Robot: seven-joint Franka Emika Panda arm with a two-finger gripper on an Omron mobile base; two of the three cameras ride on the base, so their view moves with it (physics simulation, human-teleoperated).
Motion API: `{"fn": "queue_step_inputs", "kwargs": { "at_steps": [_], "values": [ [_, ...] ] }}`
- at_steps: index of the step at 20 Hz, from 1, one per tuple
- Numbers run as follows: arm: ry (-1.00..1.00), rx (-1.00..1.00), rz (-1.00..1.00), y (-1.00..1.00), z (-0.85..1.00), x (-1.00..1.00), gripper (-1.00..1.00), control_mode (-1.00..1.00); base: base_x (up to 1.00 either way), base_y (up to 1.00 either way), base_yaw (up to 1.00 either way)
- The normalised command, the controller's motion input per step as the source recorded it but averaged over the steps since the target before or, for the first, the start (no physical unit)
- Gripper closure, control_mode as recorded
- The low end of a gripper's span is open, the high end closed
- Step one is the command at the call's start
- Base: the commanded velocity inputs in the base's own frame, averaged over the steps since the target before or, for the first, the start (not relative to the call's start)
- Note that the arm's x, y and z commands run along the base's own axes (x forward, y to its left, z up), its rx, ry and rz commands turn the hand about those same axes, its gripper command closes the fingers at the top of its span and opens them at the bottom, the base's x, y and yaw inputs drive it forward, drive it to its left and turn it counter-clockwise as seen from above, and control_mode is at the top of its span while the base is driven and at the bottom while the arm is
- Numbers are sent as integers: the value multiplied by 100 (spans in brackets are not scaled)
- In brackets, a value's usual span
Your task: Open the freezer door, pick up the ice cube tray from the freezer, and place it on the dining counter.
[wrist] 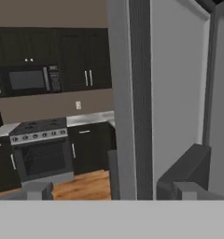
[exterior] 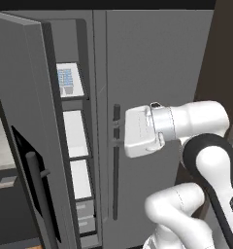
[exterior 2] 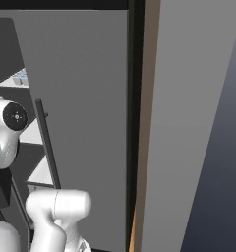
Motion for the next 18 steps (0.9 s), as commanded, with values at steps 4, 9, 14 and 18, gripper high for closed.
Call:
{"fn": "queue_step_inputs", "kwargs": {
  "at_steps": [4,9,14,18],
  "values": [
    [0,0,0,51,-8,13,-100,-100,0,0,0],
    [0,1,3,20,-6,24,-100,-100,0,0,0],
    [0,1,7,19,-9,29,-100,-100,0,0,0],
    [0,0,12,29,-23,27,-100,-100,0,0,0]
  ]
}}
